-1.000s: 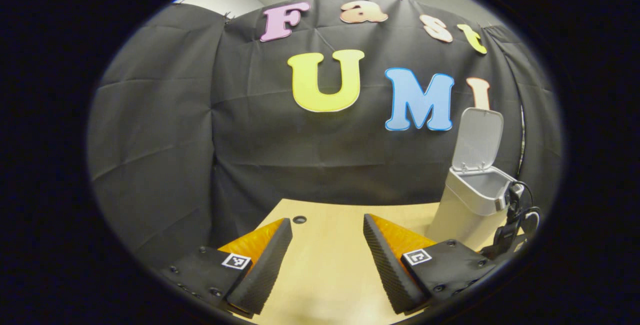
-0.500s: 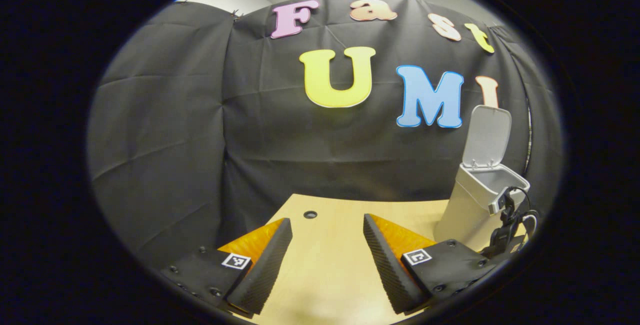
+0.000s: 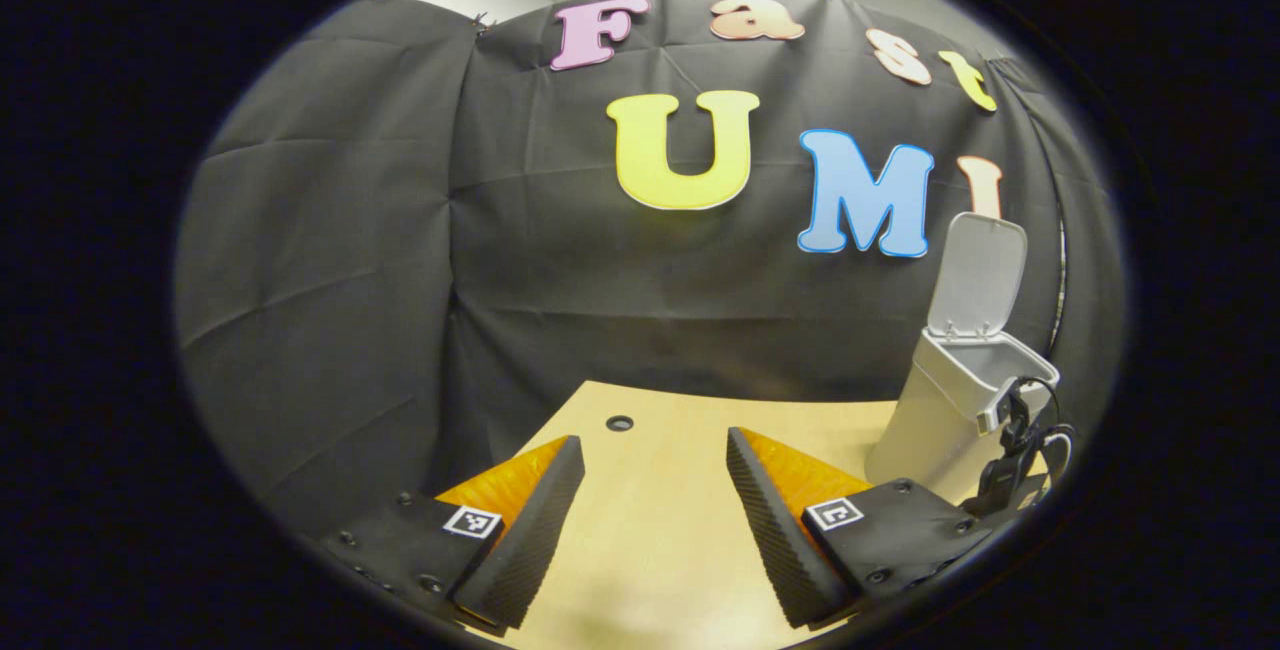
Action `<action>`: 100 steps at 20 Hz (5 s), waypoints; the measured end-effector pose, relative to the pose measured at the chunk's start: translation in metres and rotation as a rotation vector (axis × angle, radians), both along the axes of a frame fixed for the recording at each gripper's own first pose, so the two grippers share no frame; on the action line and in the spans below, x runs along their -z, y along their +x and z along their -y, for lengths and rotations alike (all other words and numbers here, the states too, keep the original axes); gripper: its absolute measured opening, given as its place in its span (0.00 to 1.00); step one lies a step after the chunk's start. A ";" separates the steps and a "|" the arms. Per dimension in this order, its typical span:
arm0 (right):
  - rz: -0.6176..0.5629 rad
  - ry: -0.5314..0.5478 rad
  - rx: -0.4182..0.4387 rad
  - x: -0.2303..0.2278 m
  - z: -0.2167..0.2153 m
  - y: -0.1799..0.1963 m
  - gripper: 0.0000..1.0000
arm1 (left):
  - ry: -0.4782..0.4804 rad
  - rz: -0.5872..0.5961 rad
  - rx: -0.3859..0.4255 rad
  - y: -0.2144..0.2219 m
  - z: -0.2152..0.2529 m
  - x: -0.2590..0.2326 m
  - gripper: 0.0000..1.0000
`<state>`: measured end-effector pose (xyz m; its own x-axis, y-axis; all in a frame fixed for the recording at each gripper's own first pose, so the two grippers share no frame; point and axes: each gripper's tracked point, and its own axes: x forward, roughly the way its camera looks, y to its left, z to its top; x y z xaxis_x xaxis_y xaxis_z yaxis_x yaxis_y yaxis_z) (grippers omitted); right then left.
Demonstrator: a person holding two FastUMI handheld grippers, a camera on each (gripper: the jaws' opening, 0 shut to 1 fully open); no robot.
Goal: Press the lid of the desktop garbage bin to open it, pick up the crumpled paper on the desktop and throw it into the bin, then pick up the pop can on the desktop and drop it into the bin, and finally close the garbage bin lid.
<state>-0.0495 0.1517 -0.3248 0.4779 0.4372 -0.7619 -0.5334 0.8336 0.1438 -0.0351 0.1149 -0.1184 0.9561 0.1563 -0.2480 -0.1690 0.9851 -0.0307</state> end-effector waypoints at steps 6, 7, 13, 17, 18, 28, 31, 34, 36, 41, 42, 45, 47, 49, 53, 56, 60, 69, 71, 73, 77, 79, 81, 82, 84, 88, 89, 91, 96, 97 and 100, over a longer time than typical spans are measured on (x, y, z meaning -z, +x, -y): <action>0.029 0.039 0.015 -0.021 -0.001 0.005 0.84 | -0.003 0.004 0.009 0.001 0.002 -0.002 1.00; 0.037 0.052 0.017 -0.028 -0.004 0.005 0.84 | -0.004 0.005 0.010 0.001 0.002 -0.001 1.00; 0.112 0.135 0.033 -0.076 -0.014 0.025 0.84 | -0.010 0.007 0.025 0.003 0.007 -0.001 1.00; 0.165 0.191 0.045 -0.111 -0.018 0.037 0.83 | -0.007 0.011 0.044 0.006 0.014 -0.002 1.00; 0.179 0.208 0.049 -0.121 -0.018 0.041 0.84 | -0.005 0.012 0.049 0.007 0.015 -0.003 1.00; 0.362 0.360 0.120 -0.233 -0.009 0.083 0.83 | -0.010 0.019 0.098 0.019 0.031 -0.003 1.00; 0.417 0.384 0.159 -0.257 0.004 0.099 0.83 | -0.020 0.021 0.105 0.021 0.033 -0.005 0.96; 0.460 0.393 0.209 -0.276 0.021 0.116 0.83 | -0.022 0.020 0.109 0.023 0.032 -0.003 0.96; 0.479 0.390 0.246 -0.280 0.036 0.124 0.83 | -0.024 0.021 0.109 0.023 0.034 -0.010 0.95; 0.504 0.369 0.329 -0.280 0.074 0.136 0.83 | -0.038 0.016 0.110 0.024 0.036 0.003 0.95; 0.508 0.362 0.345 -0.280 0.082 0.139 0.83 | -0.041 0.014 0.111 0.026 0.037 0.005 0.96; 0.524 0.336 0.390 -0.277 0.103 0.144 0.83 | -0.054 0.010 0.116 0.029 0.040 0.008 0.96; 0.533 0.311 0.414 -0.272 0.115 0.147 0.83 | -0.062 0.008 0.117 0.030 0.041 0.010 0.96; 0.525 0.288 0.426 -0.264 0.122 0.148 0.83 | -0.066 0.007 0.118 0.032 0.043 0.011 0.95; 0.484 0.268 0.445 -0.244 0.127 0.145 0.83 | -0.070 0.005 0.116 0.032 0.042 0.014 1.00; 0.459 0.263 0.454 -0.235 0.127 0.144 0.84 | -0.070 0.002 0.114 0.032 0.042 0.016 1.00; 0.436 0.270 0.459 -0.228 0.126 0.143 0.84 | -0.072 -0.001 0.111 0.031 0.039 0.016 1.00; 0.431 0.281 0.472 -0.229 0.129 0.141 0.87 | -0.075 -0.004 0.109 0.028 0.040 0.018 1.00; 0.433 0.281 0.473 -0.229 0.129 0.141 0.87 | -0.075 -0.004 0.110 0.029 0.041 0.018 0.96; 0.433 0.282 0.475 -0.230 0.129 0.141 0.87 | -0.075 -0.005 0.111 0.028 0.042 0.018 0.96; 0.450 0.270 0.464 -0.236 0.130 0.146 0.87 | -0.077 -0.011 0.121 0.027 0.043 0.019 0.90; 0.475 0.274 0.465 -0.247 0.132 0.152 0.87 | -0.078 -0.014 0.122 0.027 0.043 0.019 1.00; 0.504 0.281 0.464 -0.259 0.132 0.159 0.87 | -0.087 -0.017 0.124 0.026 0.045 0.021 1.00; 0.518 0.280 0.459 -0.264 0.132 0.164 0.87 | -0.090 -0.020 0.125 0.026 0.045 0.022 1.00; 0.544 0.274 0.455 -0.274 0.133 0.171 0.87 | -0.089 -0.029 0.126 0.025 0.046 0.025 1.00; 0.610 0.284 0.464 -0.302 0.137 0.187 0.87 | -0.093 -0.041 0.126 0.020 0.043 0.032 1.00; 0.627 0.284 0.465 -0.308 0.137 0.190 0.87 | -0.095 -0.044 0.125 0.020 0.042 0.033 0.96; 0.657 0.284 0.467 -0.321 0.139 0.199 0.87 | -0.096 -0.045 0.122 0.021 0.043 0.035 1.00; 0.735 0.288 0.467 -0.351 0.141 0.217 0.87 | -0.091 -0.059 0.121 0.018 0.042 0.040 1.00; 0.748 0.288 0.468 -0.356 0.141 0.220 0.87 | -0.090 -0.061 0.119 0.017 0.041 0.041 1.00; 0.788 0.285 0.473 -0.368 0.144 0.230 0.87 | -0.093 -0.068 0.106 0.015 0.037 0.044 1.00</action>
<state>0.1808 0.0081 0.0429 0.9815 0.1870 -0.0421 -0.1810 0.9764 0.1181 -0.0201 0.0774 -0.1620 0.9465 0.0286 -0.3214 -0.0687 0.9911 -0.1142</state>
